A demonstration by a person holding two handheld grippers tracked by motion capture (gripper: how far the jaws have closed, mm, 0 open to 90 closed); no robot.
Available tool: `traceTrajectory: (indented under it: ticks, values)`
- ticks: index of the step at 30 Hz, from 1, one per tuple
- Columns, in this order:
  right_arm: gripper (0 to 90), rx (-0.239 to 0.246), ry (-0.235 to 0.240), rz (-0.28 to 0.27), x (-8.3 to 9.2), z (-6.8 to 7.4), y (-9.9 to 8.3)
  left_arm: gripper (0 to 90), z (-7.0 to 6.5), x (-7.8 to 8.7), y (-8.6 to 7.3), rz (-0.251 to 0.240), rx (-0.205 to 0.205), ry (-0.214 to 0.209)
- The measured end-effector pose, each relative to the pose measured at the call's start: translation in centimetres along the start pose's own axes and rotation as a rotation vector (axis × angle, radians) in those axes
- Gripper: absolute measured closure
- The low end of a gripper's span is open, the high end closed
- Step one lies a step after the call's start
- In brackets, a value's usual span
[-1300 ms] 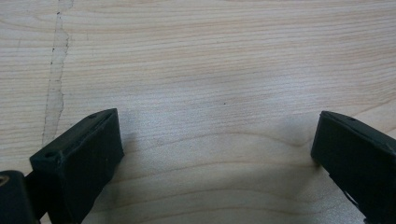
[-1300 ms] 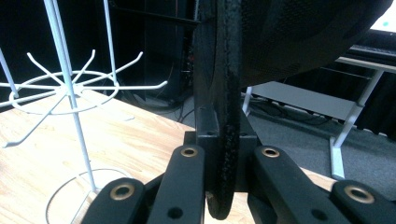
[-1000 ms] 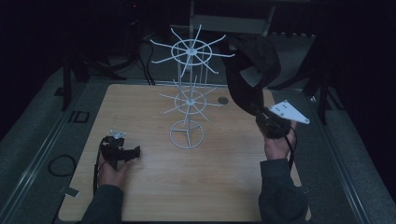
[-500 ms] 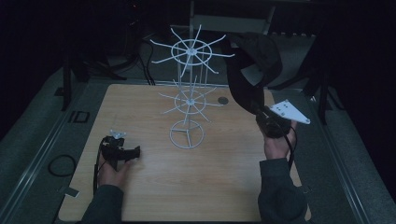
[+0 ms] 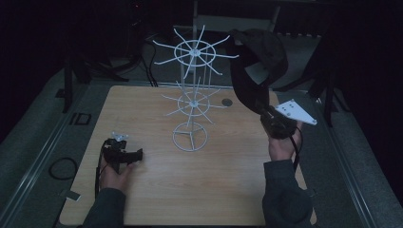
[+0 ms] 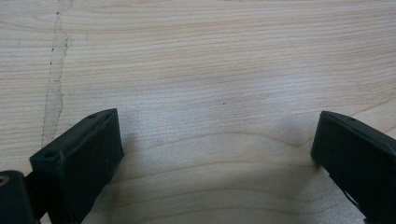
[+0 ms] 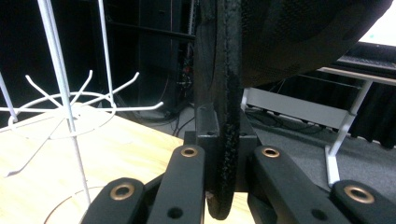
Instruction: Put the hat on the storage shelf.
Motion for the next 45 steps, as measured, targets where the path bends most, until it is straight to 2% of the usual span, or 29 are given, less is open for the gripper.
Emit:
traceTrajectory:
  ticks: [11,45]
  values:
    - [86.6,0.009,0.006,-0.019,0.0,0.4,0.3,2.2,0.0,0.0,0.0,0.0,-0.001,0.0]
    - [86.5,0.013,0.056,-0.002,-0.5,2.2,-1.1,2.2,0.0,0.0,0.0,0.0,-0.003,0.001]
Point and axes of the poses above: each handheld gripper's, and its own axes: x roughly backward along the jaws, y roughly out of its top, z roughly to its left, the point moved 4 cm from there along -x, roughly forward along the jaws, and after that the axes turned 12 degrees about -z, right-handed, at the moved point
